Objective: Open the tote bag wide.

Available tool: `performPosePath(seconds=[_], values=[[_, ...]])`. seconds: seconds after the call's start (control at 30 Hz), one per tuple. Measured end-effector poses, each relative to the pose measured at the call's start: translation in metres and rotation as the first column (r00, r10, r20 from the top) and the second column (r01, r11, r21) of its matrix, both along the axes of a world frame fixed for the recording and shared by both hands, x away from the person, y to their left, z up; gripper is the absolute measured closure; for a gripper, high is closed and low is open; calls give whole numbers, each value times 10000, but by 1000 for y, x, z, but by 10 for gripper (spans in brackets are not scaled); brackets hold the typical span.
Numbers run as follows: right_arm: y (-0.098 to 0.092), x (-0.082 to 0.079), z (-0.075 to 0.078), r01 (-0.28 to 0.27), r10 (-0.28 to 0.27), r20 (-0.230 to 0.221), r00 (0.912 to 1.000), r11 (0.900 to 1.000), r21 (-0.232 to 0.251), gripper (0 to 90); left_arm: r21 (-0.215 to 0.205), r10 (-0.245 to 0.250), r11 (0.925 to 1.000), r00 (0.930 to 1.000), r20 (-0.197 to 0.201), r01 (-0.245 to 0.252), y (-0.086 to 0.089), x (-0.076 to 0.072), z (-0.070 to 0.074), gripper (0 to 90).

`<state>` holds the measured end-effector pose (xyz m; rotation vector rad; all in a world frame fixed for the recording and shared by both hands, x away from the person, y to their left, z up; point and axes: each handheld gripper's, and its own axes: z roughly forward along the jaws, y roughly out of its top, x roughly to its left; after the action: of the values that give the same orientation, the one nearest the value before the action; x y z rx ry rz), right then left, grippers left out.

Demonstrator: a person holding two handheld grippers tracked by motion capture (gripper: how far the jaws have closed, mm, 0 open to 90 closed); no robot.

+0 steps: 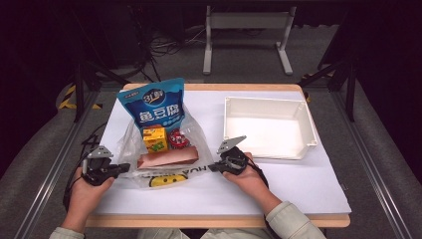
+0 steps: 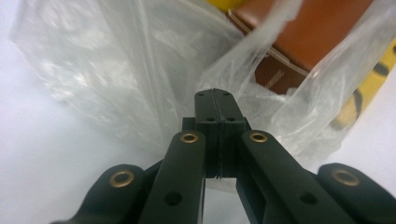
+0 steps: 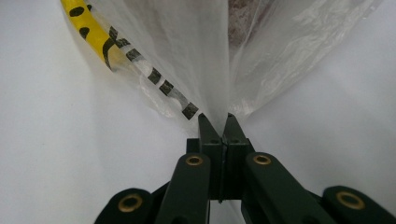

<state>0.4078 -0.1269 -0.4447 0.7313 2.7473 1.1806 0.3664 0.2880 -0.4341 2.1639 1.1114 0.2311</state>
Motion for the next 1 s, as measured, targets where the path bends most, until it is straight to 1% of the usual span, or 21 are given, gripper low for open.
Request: performPosePath(seconds=[0.07,0.1,0.13,0.23,0.3,0.33,0.37,0.43,0.47,0.5,0.53,0.6,0.67,0.77,0.8,0.83,0.87,0.93,1.0], values=[[0,0,0,26,-26,15,10000,10000,-37,898,110,-90,9999,9999,-47,90,-3,1,-2,900],[-1,0,1,31,-31,25,10000,10000,-68,898,230,-187,9996,9997,-123,190,-5,2,-3,900],[-1,0,1,31,-31,25,10000,10000,-68,898,230,-187,9996,9997,-123,190,-5,2,-3,900],[-4,1,2,188,-187,56,9998,9997,-144,898,424,-393,9983,9990,-213,402,-10,5,-8,900],[-6,1,2,254,-253,52,9997,9996,-97,898,244,-375,9990,9991,-221,381,-8,5,-8,900],[-6,1,2,254,-253,52,9997,9996,-97,898,244,-375,9990,9991,-221,381,-8,5,-8,899],[-6,1,3,250,-249,70,9997,9996,-91,897,72,-350,9994,9991,-235,351,-5,6,-9,899],[-6,0,4,224,-224,113,9997,9997,-31,893,-59,-329,9994,9991,-263,328,-3,5,-9,899],[-6,0,5,196,-197,145,9997,9998,24,884,-54,-295,9996,9994,-194,294,-3,5,-8,899],[-6,-1,7,211,-213,159,9996,9997,87,865,-166,-342,9993,9993,-117,340,-2,5,-7,900],[-6,-1,7,211,-213,159,9996,9997,87,865,-166,-342,9993,9993,-117,340,-2,5,-7,899],[-8,-2,13,189,-202,284,9994,9989,439,758,-220,-409,9989,9991,-116,406,-2,5,-7,899],[-10,-3,17,193,-227,439,9988,9968,776,637,-241,-372,9990,9993,-82,370,-1,4,-6,899],[-13,-6,28,88,-182,656,9977,9899,1417,481,-311,-356,9989,9994,-28,355,-1,3,-5,899],[-13,-7,32,6,-135,765,9970,9859,1672,420,-286,-363,9989,9993,-13,362,-2,3,-5,899],[-13,-7,32,6,-135,765,9970,9859,1672,420,-286,-363,9989,9993,-13,362,-2,3,-5,899],[-12,-9,42,-151,-56,1028,9947,9797,1997,349,-327,-380,9987,9993,4,380,-1,3,-5,898],[-11,-11,53,-187,-141,1458,9892,9750,2213,325,-378,-306,9988,9995,0,306,-1,2,-4,898],[-10,-13,63,-153,-284,1730,9845,9692,2458,305,-470,-302,9984,9995,66,305,0,2,-4,898]])
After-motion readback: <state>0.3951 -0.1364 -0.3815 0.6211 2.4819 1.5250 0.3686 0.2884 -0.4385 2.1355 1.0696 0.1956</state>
